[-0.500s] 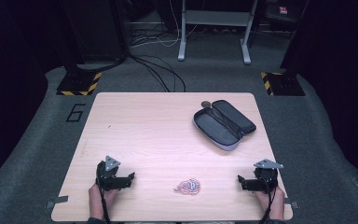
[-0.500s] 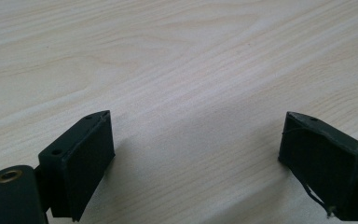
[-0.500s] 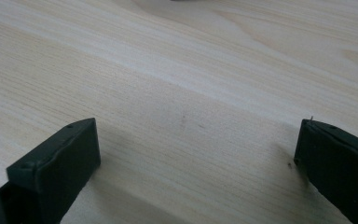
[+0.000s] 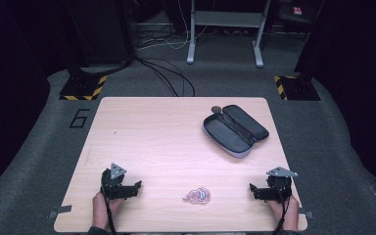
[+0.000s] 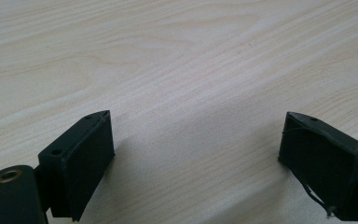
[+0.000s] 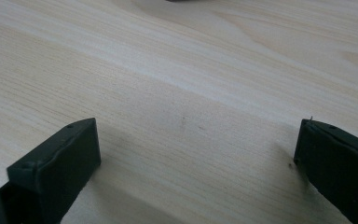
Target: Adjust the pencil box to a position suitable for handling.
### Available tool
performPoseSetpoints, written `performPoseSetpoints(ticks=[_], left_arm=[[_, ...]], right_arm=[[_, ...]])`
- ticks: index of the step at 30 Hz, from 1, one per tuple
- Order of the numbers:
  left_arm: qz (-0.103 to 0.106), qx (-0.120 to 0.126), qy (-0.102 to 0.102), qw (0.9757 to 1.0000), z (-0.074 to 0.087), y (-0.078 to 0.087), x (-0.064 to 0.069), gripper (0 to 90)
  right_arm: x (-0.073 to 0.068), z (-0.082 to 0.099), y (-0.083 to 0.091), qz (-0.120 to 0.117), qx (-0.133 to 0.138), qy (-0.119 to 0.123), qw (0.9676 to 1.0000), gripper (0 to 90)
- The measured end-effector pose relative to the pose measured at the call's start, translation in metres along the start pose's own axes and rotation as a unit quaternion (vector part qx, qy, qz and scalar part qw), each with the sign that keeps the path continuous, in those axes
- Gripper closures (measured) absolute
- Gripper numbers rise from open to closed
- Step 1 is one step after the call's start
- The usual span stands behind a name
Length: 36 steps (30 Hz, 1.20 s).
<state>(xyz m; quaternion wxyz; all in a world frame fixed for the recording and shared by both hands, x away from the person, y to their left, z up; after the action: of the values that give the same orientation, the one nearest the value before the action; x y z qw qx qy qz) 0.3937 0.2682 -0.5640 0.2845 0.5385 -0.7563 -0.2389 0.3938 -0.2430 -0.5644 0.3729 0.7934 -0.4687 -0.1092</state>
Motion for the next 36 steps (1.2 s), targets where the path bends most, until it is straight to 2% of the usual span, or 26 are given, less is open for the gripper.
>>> performPoseSetpoints(ticks=[7,8,9,10,12,15,18,19,20,22,24,25,28,29,30,32,35,36], left_arm=[[0.000,0.000,-0.002,1.0000,-0.001,0.000,0.000,10.1],[0.006,-0.004,-0.006,1.0000,0.000,-0.001,0.001,9.4],[0.018,-0.016,-0.014,0.9996,0.001,-0.001,0.002,2.9],[0.018,-0.016,-0.014,0.9996,0.001,-0.001,0.002,2.6],[0.040,-0.016,-0.019,0.9989,0.000,0.001,0.006,2.6],[0.054,-0.012,-0.033,0.9979,-0.003,0.004,0.012,2.4],[0.076,-0.009,-0.052,0.9957,-0.007,0.008,0.021,2.1],[0.089,-0.006,-0.066,0.9938,-0.009,0.009,0.029,0.7],[0.089,-0.006,-0.066,0.9938,-0.009,0.009,0.029,0.4],[0.109,-0.008,-0.078,0.9909,-0.011,0.010,0.038,0.4],[0.115,-0.004,-0.087,0.9895,-0.012,0.011,0.046,0.3],[0.122,-0.004,-0.097,0.9878,-0.013,0.010,0.051,0.3],[0.139,-0.009,-0.109,0.9843,-0.014,0.009,0.065,0.3],[0.149,-0.011,-0.121,0.9814,-0.014,0.008,0.071,0.3],[0.149,-0.011,-0.121,0.9814,-0.014,0.008,0.071,0.3],[0.155,-0.013,-0.126,0.9797,-0.015,0.006,0.079,0.3],[0.174,-0.016,-0.135,0.9754,-0.016,0.003,0.092,0.3],[0.177,-0.016,-0.135,0.9747,-0.016,0.002,0.095,0.3]], right_arm=[[0.000,0.000,0.000,0.000,0.001,0.001,1.0000,0.0],[0.000,0.000,0.000,0.000,0.001,0.001,1.0000,0.0],[0.000,0.000,0.000,-0.001,0.001,0.001,1.0000,0.0],[0.000,0.000,0.000,-0.001,0.001,0.001,1.0000,0.0],[0.000,0.000,0.000,-0.001,0.001,0.003,1.0000,0.0],[0.000,0.000,0.000,-0.001,0.001,0.002,1.0000,0.0],[0.000,0.000,0.000,-0.001,0.001,0.001,1.0000,0.0],[0.000,0.000,0.000,-0.001,0.001,0.003,1.0000,0.0],[0.000,0.000,0.000,-0.001,0.001,0.003,1.0000,0.0],[-0.001,-0.001,-0.001,0.000,0.003,-0.005,1.0000,0.0],[0.000,-0.001,-0.001,-0.003,0.000,-0.001,1.0000,0.0],[0.000,-0.001,-0.001,-0.003,-0.001,-0.001,1.0000,0.0],[0.000,-0.001,-0.001,-0.003,0.000,-0.001,1.0000,0.0],[0.000,-0.001,-0.001,-0.003,-0.001,-0.001,1.0000,0.0],[0.000,-0.001,-0.001,-0.003,-0.001,-0.001,1.0000,0.0],[0.000,-0.001,-0.001,-0.004,-0.001,-0.001,1.0000,0.0],[0.000,-0.001,-0.001,-0.002,0.003,-0.002,1.0000,0.0],[0.000,-0.001,-0.001,-0.002,0.003,-0.002,1.0000,0.0]])
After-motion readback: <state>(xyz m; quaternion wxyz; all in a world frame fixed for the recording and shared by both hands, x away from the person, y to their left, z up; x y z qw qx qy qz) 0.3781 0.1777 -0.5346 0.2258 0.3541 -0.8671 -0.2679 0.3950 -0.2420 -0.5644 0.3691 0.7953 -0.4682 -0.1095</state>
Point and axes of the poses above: each handheld gripper's, and its own axes: y roughly backward along the jaws, z roughly out of its underside, x roughly to its right, the point moved 5 cm from there along -y, roughly forward along the jaws, and after that the axes turned 14 degrees about y, right-handed, at the moved point
